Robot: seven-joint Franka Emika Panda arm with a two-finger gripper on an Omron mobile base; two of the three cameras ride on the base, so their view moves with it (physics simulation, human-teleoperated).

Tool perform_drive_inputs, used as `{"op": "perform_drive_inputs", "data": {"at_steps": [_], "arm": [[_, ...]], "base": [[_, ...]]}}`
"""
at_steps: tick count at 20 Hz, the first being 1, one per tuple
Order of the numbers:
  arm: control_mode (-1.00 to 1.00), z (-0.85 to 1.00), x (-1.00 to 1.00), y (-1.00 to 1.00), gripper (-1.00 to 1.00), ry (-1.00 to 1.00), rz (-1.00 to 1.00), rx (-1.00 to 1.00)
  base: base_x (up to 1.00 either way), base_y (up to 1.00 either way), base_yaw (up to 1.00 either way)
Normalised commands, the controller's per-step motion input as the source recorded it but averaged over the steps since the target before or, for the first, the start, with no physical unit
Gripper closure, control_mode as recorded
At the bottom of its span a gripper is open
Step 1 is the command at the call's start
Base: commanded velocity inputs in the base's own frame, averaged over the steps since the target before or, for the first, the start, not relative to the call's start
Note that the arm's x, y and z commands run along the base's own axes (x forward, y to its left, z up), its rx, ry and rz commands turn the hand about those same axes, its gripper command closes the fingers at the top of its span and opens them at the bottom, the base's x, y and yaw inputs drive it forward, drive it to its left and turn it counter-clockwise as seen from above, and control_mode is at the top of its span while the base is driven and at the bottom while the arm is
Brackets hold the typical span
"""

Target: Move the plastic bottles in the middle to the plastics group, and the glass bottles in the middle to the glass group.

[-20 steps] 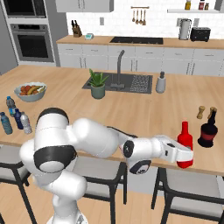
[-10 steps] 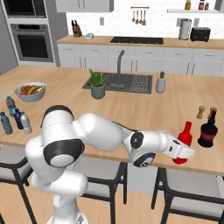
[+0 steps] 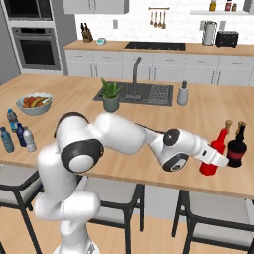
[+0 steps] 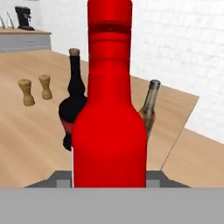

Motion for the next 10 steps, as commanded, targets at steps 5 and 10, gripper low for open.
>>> {"op": "perform_drive_inputs", "data": {"at_steps": [5,10], "arm": [[-1.00,-0.61,0.09,-0.29,1.00,-0.12,0.00,0.00],[-1.00,-0.66,0.00,-0.42,1.00,-0.22,0.00,-0.03]], "base": [[0.00,0.00,0.00],[0.00,0.00,0.00]]}}
